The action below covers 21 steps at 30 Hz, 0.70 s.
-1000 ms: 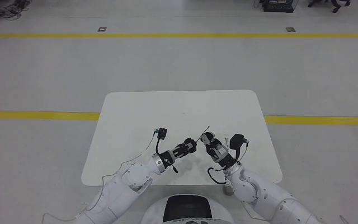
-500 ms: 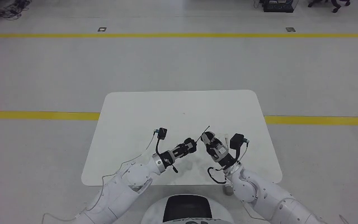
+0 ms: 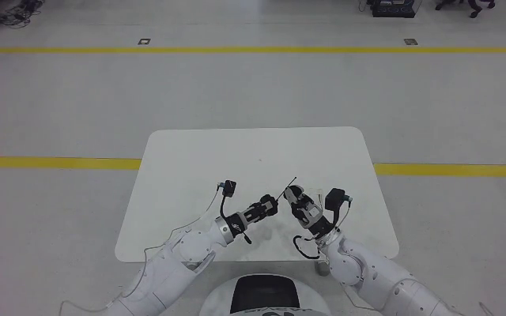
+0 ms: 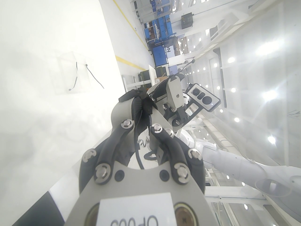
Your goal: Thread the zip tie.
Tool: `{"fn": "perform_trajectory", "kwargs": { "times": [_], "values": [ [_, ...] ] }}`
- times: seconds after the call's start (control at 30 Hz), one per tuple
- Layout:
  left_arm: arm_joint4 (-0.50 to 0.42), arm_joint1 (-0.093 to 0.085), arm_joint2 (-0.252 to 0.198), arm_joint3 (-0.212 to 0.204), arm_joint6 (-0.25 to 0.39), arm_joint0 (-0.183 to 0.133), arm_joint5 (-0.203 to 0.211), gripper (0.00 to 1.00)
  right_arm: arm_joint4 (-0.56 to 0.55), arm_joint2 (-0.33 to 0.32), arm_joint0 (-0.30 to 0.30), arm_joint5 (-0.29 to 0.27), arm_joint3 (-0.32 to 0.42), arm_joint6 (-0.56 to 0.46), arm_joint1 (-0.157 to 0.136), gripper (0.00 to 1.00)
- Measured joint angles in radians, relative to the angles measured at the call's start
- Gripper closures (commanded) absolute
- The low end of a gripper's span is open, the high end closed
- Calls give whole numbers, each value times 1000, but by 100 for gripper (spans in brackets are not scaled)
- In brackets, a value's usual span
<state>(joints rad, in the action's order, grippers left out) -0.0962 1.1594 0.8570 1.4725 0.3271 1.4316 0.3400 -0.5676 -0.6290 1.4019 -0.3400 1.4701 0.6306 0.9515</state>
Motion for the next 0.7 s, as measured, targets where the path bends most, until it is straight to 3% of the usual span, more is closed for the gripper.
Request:
{"fn": "perform_trajectory", "kwargs": {
  "times": [0.7],
  "values": [
    [0, 0, 0, 0, 0, 0, 0, 100, -2, 1, 4, 0, 7, 9, -10, 100]
  ]
}}
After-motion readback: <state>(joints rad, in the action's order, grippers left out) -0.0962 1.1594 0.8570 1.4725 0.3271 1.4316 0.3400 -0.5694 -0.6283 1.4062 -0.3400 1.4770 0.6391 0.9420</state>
